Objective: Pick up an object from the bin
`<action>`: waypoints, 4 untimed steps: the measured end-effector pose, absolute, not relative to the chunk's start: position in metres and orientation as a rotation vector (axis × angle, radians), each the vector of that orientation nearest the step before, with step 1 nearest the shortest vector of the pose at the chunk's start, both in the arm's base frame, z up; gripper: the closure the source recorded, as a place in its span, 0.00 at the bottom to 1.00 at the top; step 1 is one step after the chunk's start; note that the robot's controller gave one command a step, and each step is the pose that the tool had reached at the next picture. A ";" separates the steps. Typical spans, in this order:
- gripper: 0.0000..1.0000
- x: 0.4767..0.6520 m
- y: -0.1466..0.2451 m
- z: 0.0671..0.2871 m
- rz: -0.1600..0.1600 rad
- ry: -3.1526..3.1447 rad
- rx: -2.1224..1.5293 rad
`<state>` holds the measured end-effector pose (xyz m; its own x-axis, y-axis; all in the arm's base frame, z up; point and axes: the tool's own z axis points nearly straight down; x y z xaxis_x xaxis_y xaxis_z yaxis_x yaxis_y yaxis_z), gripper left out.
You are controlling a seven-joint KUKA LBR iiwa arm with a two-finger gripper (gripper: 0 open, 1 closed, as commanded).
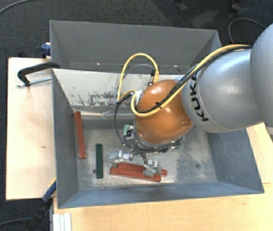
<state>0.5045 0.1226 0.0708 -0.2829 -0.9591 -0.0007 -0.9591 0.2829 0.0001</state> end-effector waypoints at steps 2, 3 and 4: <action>0.00 0.506 0.125 0.071 0.002 2.511 -1.880; 0.00 0.496 0.104 0.160 -0.005 2.016 -2.399; 0.00 0.498 0.075 0.068 0.007 1.862 -2.533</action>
Offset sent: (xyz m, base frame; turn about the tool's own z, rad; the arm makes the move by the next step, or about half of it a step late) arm 0.0000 0.0000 0.0000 0.0000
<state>0.4984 0.0745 0.0677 0.2985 -0.9544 -0.0026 -0.9544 -0.2985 0.0045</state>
